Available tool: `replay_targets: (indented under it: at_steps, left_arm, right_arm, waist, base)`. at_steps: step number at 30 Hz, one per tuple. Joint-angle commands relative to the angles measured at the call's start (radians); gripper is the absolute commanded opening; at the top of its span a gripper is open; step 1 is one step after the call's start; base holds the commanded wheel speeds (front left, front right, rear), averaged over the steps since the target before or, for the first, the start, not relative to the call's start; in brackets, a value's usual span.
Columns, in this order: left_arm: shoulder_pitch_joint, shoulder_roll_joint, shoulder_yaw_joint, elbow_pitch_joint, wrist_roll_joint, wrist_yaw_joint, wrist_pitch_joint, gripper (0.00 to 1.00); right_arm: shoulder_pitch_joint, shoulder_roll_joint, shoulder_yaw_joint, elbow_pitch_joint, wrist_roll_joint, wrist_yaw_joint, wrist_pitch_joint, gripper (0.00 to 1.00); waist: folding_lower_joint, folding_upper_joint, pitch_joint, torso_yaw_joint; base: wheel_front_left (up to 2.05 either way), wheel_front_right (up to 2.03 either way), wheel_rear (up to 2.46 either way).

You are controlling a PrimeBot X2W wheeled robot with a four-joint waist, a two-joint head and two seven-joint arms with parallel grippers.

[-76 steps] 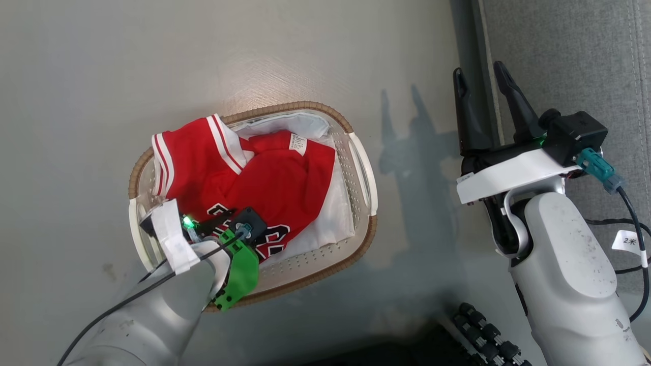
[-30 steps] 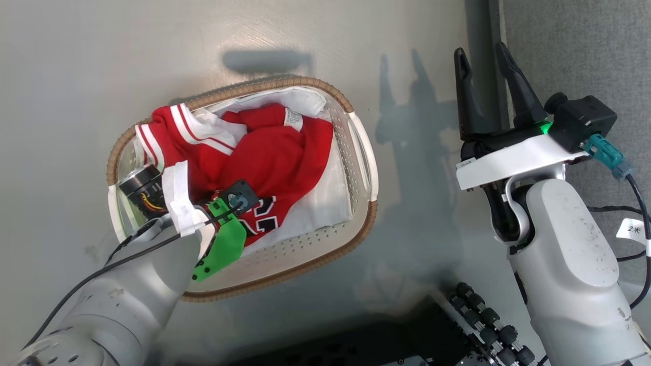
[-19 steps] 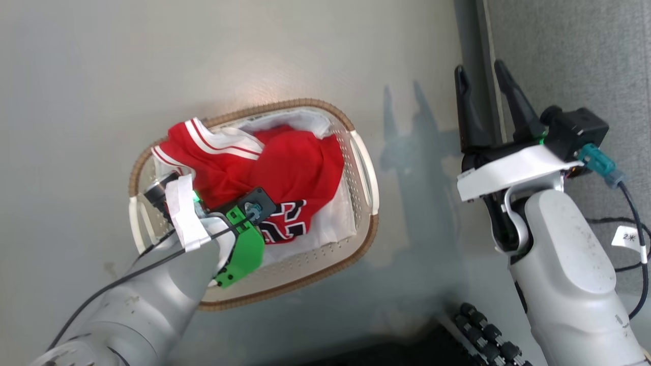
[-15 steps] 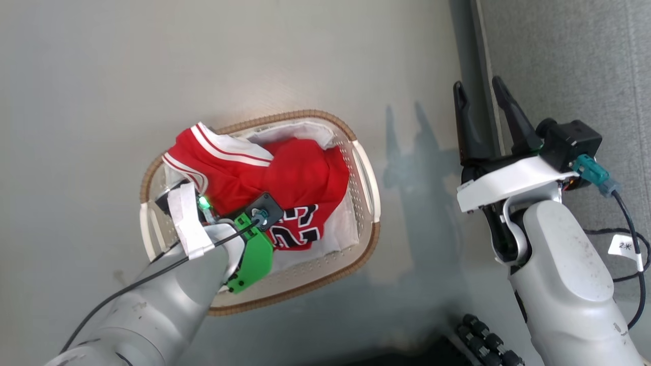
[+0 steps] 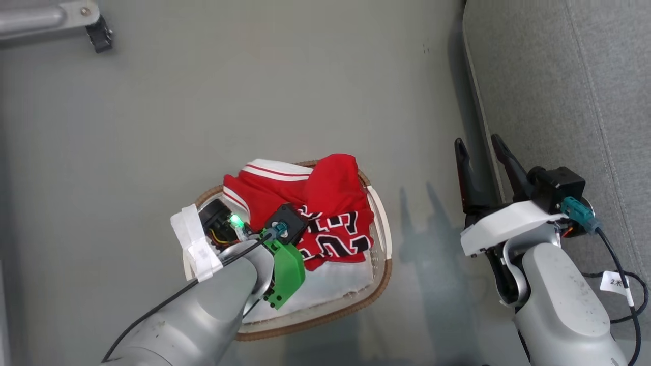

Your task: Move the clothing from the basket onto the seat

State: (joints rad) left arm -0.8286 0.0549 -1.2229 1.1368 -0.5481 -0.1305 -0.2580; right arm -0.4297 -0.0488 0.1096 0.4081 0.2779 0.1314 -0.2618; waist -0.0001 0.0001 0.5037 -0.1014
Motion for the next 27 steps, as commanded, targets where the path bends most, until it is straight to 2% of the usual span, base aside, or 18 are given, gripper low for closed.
replay_targets:
  at_steps: [1, 12, 27]
  left_arm:
    - [0.016, -0.003, 0.019, -0.033, -0.006, 0.004, -0.010, 0.00]
    - [0.164, 0.024, 0.198, -0.292, 0.026, 0.049, -0.008, 0.00]
    - [0.336, 0.017, 0.452, -0.491, 0.066, 0.040, -0.008, 0.00]
  right_arm:
    - [0.025, -0.004, -0.002, 0.005, -0.007, -0.001, -0.005, 1.00]
    - [0.118, -0.004, -0.012, 0.027, -0.022, -0.001, -0.005, 1.00]
    - [0.226, -0.004, 0.017, 0.010, -0.054, -0.001, -0.005, 1.00]
  waist:
    - [0.0001, -0.0001, -0.099, 0.044]
    - [0.0001, -0.0001, -0.241, 0.075]
    - [0.0001, -0.0001, -0.388, 0.100]
  base:
    - [0.00, 0.00, 0.00]
    - [0.00, 0.00, 0.00]
    - [0.00, 0.00, 0.00]
